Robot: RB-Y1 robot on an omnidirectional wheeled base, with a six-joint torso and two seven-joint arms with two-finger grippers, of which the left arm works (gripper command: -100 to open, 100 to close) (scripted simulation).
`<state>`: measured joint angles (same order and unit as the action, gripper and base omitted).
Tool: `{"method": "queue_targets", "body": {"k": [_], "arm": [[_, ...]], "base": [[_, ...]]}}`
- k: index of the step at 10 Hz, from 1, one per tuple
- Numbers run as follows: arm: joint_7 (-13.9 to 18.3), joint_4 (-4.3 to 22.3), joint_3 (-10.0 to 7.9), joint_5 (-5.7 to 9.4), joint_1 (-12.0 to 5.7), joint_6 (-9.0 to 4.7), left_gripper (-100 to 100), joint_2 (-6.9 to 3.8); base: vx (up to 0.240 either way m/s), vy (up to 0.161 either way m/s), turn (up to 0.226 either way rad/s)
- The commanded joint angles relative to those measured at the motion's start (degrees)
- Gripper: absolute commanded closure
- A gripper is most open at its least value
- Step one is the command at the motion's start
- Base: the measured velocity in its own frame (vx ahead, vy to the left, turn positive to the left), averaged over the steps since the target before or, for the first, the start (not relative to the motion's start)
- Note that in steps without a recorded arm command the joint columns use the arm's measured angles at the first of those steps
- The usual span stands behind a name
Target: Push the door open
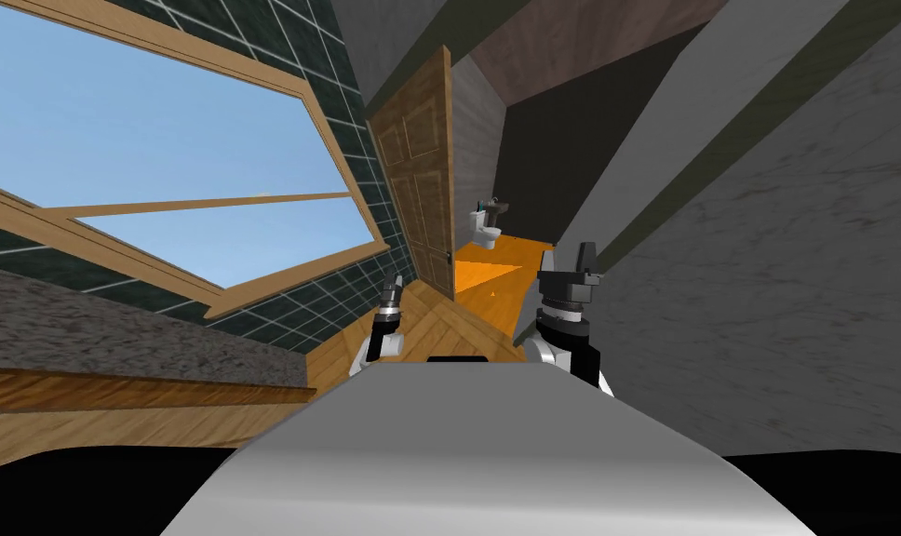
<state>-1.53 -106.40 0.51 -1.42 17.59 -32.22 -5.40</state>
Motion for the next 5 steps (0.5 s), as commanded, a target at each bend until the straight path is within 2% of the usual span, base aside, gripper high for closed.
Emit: {"method": "queue_targets", "body": {"k": [1,5], "arm": [[0.38,2.14,0.41,-0.31,-0.56,-0.59,-100,0.02],[1.62,7.81,0.97,-0.85,-2.55,-1.75,-100,-0.28]], "base": [[0.093,0.044,-0.085],[0.093,0.046,-0.093]]}}
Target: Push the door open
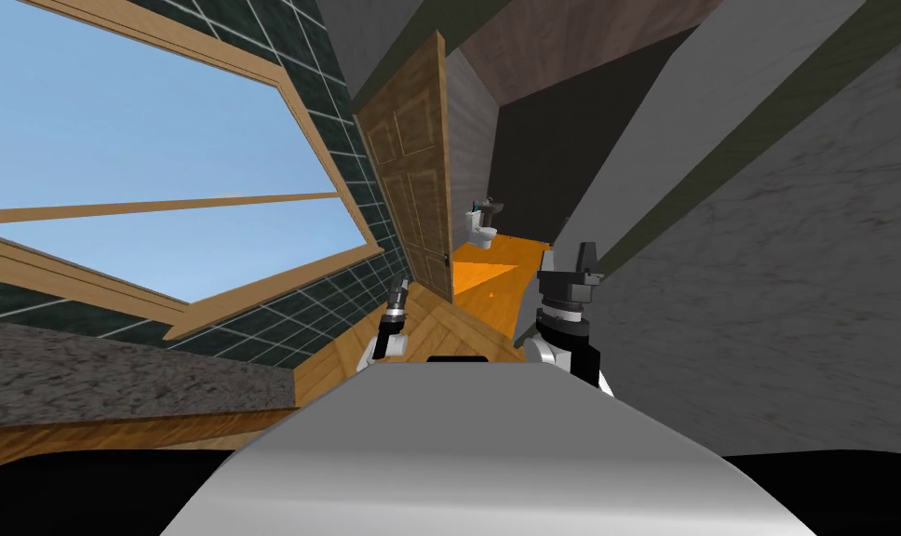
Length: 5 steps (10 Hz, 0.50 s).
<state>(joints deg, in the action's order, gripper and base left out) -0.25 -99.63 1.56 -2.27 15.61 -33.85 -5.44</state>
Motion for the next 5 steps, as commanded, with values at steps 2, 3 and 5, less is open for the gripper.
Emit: {"method": "queue_targets", "body": {"k": [2,3,5], "arm": [[0.97,3.88,0.21,-0.27,-1.56,-0.7,-100,-0.38],[1.29,5.34,0.36,-0.41,-2.08,-1.0,-100,-0.44],[1.94,8.28,0.65,-0.69,-3.11,-1.6,-100,-0.55]], "base": [[0.088,0.052,-0.097],[0.093,0.057,-0.115],[0.087,0.046,-0.085]]}}
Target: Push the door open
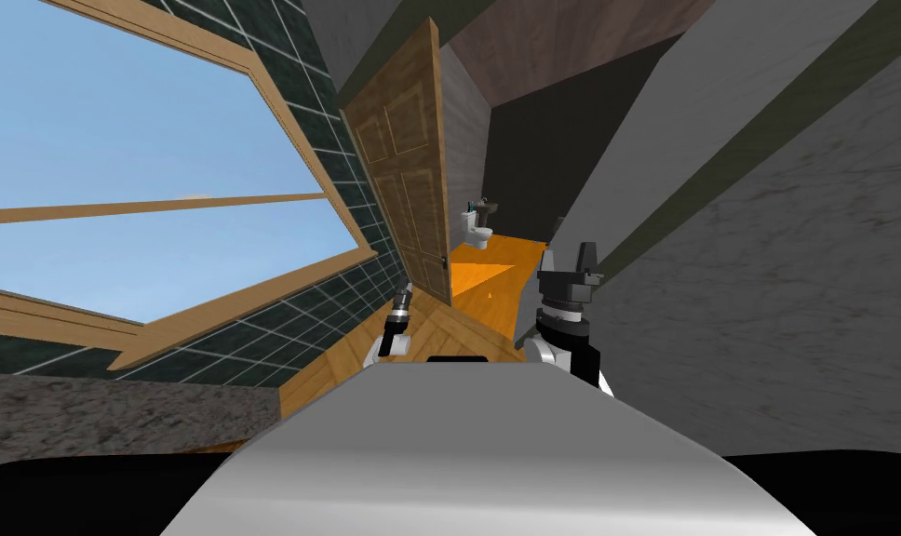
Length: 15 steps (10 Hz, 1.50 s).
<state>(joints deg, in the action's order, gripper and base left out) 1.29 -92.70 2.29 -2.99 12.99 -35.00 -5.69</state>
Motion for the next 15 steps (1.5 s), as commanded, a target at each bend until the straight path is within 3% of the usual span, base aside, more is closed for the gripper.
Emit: {"method": "queue_targets", "body": {"k": [1,15], "arm": [[0.73,2.81,0.06,-0.11,-1.01,-0.75,-100,-0.35],[5.17,22.98,2.08,-2.03,-8.11,-4.88,-100,-0.86]], "base": [[0.089,0.05,-0.112],[0.084,0.057,-0.097]]}}
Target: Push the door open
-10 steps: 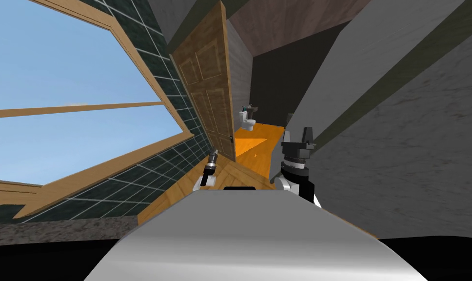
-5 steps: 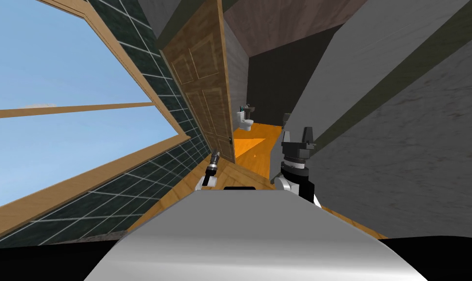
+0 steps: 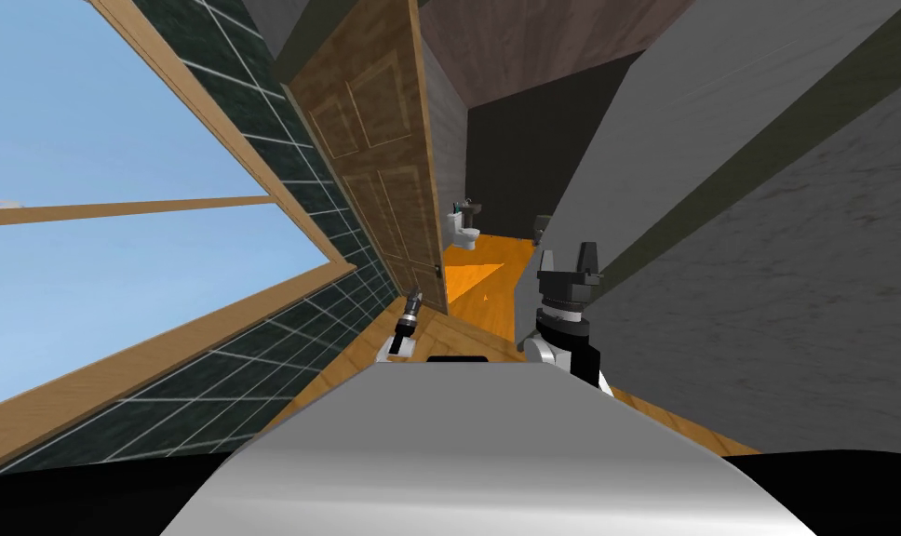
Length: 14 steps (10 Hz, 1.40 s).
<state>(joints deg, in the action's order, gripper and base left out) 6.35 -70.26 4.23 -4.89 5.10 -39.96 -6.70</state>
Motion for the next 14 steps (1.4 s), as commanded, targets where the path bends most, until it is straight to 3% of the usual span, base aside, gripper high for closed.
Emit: {"method": "queue_targets", "body": {"k": [1,11,14], "arm": [[0.41,1.89,0.28,-0.26,-0.7,-0.2,-100,0.14],[3.15,14.34,1.53,-1.45,-5.08,-2.74,-100,0.02],[4.3,19.52,2.05,-1.94,-6.91,-3.8,-100,0.0]], "base": [[0.069,0.067,-0.08],[0.078,0.063,-0.085],[0.093,0.088,-0.106]]}}
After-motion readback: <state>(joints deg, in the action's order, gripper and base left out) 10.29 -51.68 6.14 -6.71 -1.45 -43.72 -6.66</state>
